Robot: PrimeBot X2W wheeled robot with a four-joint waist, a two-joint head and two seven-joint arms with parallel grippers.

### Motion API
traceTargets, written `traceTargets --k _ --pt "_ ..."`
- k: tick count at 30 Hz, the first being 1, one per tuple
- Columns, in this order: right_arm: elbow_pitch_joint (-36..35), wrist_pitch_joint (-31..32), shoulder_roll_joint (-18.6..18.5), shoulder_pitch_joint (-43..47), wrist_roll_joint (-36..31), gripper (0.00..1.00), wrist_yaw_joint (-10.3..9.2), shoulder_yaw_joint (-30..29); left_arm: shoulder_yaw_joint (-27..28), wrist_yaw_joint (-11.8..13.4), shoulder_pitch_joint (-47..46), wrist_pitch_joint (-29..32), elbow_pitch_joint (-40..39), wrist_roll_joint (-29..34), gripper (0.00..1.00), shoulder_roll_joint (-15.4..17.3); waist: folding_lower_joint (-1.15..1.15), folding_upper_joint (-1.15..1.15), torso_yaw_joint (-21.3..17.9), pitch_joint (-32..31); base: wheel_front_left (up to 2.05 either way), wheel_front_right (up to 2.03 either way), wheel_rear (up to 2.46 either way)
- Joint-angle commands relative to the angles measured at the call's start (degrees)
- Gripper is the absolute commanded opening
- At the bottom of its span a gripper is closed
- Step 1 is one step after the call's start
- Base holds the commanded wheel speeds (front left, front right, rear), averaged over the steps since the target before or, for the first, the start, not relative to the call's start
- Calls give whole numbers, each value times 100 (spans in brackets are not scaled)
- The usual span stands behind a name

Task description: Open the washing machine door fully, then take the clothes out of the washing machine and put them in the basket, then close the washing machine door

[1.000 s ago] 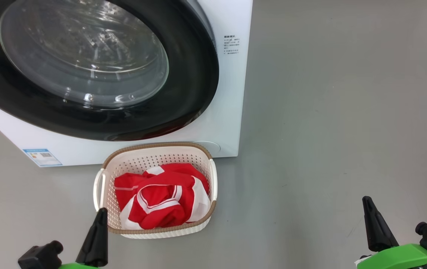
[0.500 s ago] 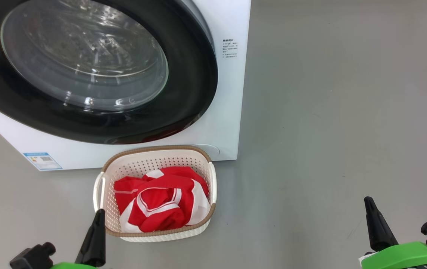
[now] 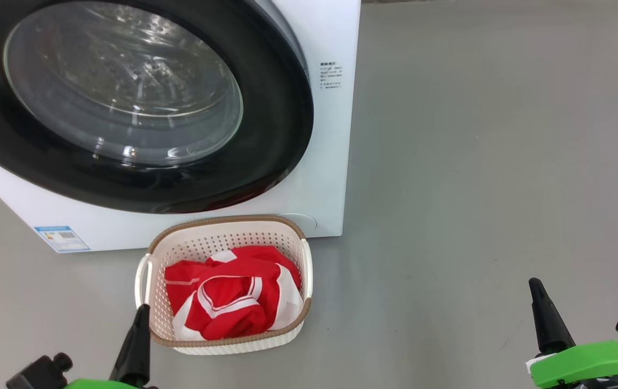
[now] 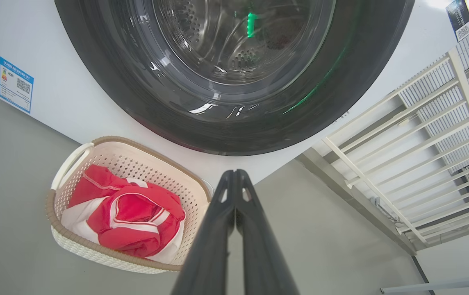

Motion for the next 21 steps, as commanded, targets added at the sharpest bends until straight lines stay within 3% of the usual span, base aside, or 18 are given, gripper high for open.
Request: traceTargets --k 1,21 --pt "-139 21 -103 -213 134 0 -2 23 131 -17 -196 24 -137 -151 0 95 0 0 -2 -7 0 0 0" --pt "-147 335 -115 -344 1189 0 -3 -9 227 -23 -237 331 -143 -1313 0 96 0 0 -31 -121 0 0 0"
